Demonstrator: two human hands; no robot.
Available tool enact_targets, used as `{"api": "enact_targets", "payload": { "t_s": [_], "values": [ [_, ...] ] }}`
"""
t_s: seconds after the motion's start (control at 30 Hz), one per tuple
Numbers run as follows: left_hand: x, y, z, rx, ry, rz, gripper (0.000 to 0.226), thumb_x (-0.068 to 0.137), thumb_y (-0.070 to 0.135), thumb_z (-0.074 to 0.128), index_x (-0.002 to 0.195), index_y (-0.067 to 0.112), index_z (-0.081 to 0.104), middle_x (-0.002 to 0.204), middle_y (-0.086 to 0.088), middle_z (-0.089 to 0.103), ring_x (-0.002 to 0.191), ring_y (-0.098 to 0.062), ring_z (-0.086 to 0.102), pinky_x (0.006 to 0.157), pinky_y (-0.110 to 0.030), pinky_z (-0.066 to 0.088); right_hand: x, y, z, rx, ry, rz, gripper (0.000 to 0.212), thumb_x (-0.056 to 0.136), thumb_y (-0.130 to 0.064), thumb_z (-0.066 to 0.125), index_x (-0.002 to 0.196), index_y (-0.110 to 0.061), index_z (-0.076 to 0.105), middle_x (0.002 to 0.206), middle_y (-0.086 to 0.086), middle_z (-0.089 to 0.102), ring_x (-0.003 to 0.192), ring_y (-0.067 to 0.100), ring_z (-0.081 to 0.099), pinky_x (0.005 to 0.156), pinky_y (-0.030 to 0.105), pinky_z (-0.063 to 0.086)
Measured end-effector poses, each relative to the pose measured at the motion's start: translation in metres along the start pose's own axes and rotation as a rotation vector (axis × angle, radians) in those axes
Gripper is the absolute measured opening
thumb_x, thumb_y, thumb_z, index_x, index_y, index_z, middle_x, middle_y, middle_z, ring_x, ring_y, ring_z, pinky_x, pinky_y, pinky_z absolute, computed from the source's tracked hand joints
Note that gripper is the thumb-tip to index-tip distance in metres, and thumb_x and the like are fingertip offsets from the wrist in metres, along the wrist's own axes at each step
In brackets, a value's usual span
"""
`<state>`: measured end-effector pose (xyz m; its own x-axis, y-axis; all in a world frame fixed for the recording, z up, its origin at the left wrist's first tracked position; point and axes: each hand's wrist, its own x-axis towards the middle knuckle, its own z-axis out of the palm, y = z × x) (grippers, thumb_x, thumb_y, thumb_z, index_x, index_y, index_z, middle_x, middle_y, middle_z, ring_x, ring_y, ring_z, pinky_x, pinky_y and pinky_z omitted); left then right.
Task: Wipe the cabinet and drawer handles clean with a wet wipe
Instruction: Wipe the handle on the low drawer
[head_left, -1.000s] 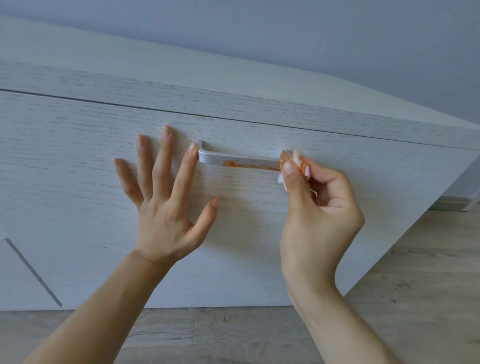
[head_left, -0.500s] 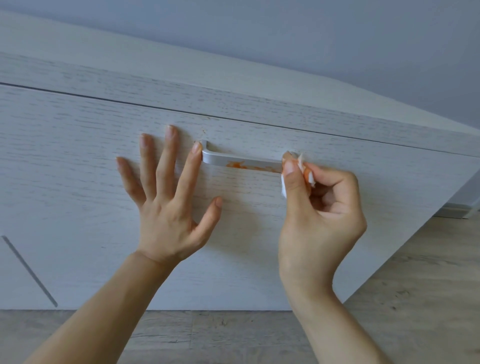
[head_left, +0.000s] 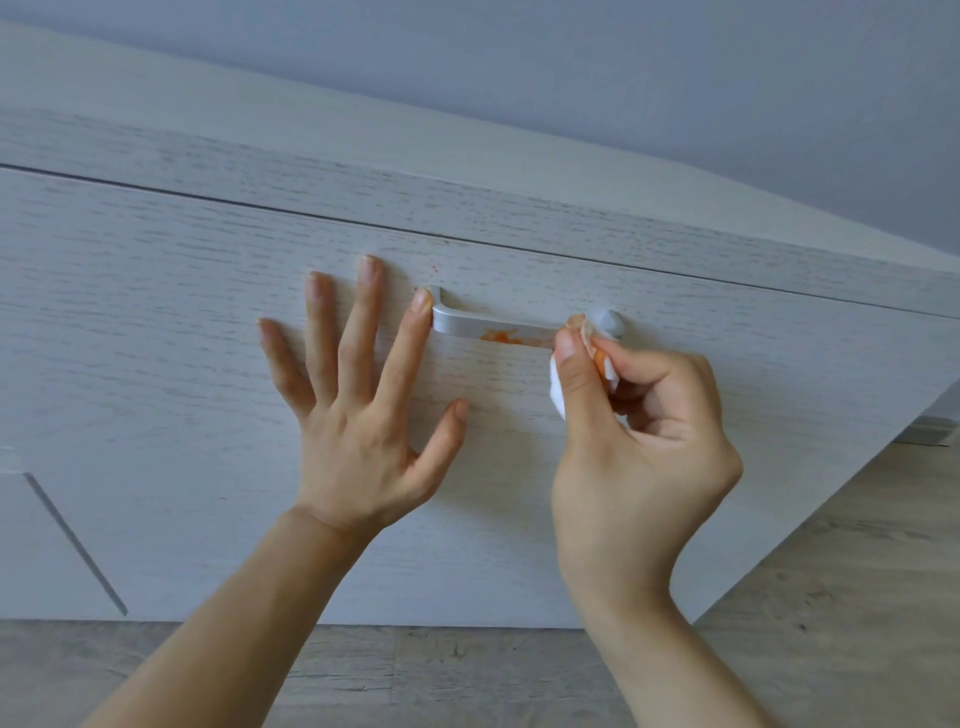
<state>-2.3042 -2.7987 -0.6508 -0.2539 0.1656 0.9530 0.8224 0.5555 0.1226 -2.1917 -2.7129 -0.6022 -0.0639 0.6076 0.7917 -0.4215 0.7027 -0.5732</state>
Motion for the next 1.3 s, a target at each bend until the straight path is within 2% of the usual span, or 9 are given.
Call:
{"api": "enact_targets", "payload": {
  "t_s": [0.2,0.3,0.47,0.63,0.8,0.93,1.07,1.2,1.3],
  "values": [
    [0.000,-0.003,-0.003,-0.003,0.034,0.040,0.067,0.088,0.045,0.043,0.146,0.025,0.020,0.151,-0.010,0.019,0.145,-0.025,0.002,0.114,-0.046,-0.008,0.004,-0.004,-0.006,-0.025,-0.032,0.028,0.007,0.082,-0.019,0.073,0.082,-0.020,0.066,0.076,0.005,0.064,0.068,0.016,0.063,0.064,0.036,0.053],
    [0.002,-0.013,-0.010,0.071,0.061,0.103,0.063,0.088,0.047,0.042,0.145,0.023,0.030,0.148,-0.009,0.027,0.141,-0.031,0.016,0.112,-0.044,0.004,0.004,-0.005,-0.008,-0.084,-0.049,-0.047,0.006,0.084,-0.018,0.070,0.088,-0.014,0.068,0.082,-0.002,0.059,0.073,0.010,0.061,0.069,0.024,0.051],
    [0.002,-0.022,-0.013,0.163,-0.001,0.120,0.070,0.090,0.055,0.037,0.149,0.022,0.020,0.153,-0.004,0.014,0.146,-0.020,-0.003,0.113,-0.046,-0.012,-0.001,-0.004,-0.002,-0.125,-0.073,-0.101,0.004,0.081,-0.010,0.072,0.083,-0.008,0.069,0.080,-0.010,0.052,0.071,0.003,0.059,0.068,0.019,0.050],
    [0.001,-0.022,-0.010,0.147,0.050,0.128,0.065,0.090,0.049,0.044,0.146,0.019,0.031,0.151,-0.006,0.022,0.143,-0.033,0.012,0.115,-0.046,-0.002,-0.003,-0.005,0.004,-0.078,-0.065,-0.081,0.009,0.079,-0.010,0.075,0.082,-0.012,0.066,0.077,-0.006,0.056,0.069,0.008,0.061,0.066,0.018,0.049],
    [0.004,-0.026,-0.014,0.158,0.088,0.165,0.060,0.090,0.047,0.044,0.142,0.019,0.040,0.149,-0.009,0.030,0.137,-0.034,0.025,0.111,-0.047,0.009,-0.005,-0.006,0.007,-0.016,-0.073,-0.002,0.009,0.080,-0.014,0.074,0.082,-0.018,0.066,0.077,0.001,0.062,0.069,0.018,0.064,0.064,0.035,0.055],
    [0.007,-0.034,-0.017,0.142,0.093,0.196,0.058,0.090,0.046,0.043,0.142,0.021,0.040,0.148,-0.010,0.031,0.138,-0.027,0.023,0.110,-0.045,0.010,-0.007,-0.010,0.011,-0.013,-0.080,0.034,0.007,0.079,-0.015,0.074,0.081,-0.016,0.067,0.078,0.004,0.065,0.069,0.016,0.066,0.064,0.035,0.054],
    [0.006,-0.037,-0.017,0.141,0.093,0.140,0.059,0.090,0.046,0.043,0.143,0.021,0.037,0.149,-0.014,0.026,0.144,-0.027,0.012,0.114,-0.044,0.001,-0.001,-0.013,0.004,0.023,-0.003,0.109,0.010,0.080,-0.021,0.073,0.080,-0.026,0.064,0.082,0.004,0.069,0.075,0.018,0.068,0.067,0.035,0.053],
    [0.005,-0.036,-0.014,0.169,0.081,0.122,0.061,0.090,0.047,0.041,0.145,0.022,0.033,0.150,-0.013,0.023,0.142,-0.032,0.012,0.115,-0.044,-0.002,-0.002,-0.018,0.014,-0.033,-0.004,0.067,0.017,0.080,-0.020,0.073,0.074,-0.028,0.060,0.075,0.011,0.066,0.065,0.021,0.065,0.062,0.038,0.053],
    [0.004,-0.036,-0.013,0.187,0.085,0.116,0.061,0.091,0.048,0.040,0.146,0.023,0.031,0.150,-0.013,0.022,0.144,-0.028,0.009,0.115,-0.044,-0.003,-0.008,-0.020,0.021,-0.053,-0.070,-0.014,0.011,0.080,-0.017,0.074,0.078,-0.021,0.064,0.073,0.004,0.064,0.062,0.014,0.063,0.060,0.030,0.052]
  ]
}}
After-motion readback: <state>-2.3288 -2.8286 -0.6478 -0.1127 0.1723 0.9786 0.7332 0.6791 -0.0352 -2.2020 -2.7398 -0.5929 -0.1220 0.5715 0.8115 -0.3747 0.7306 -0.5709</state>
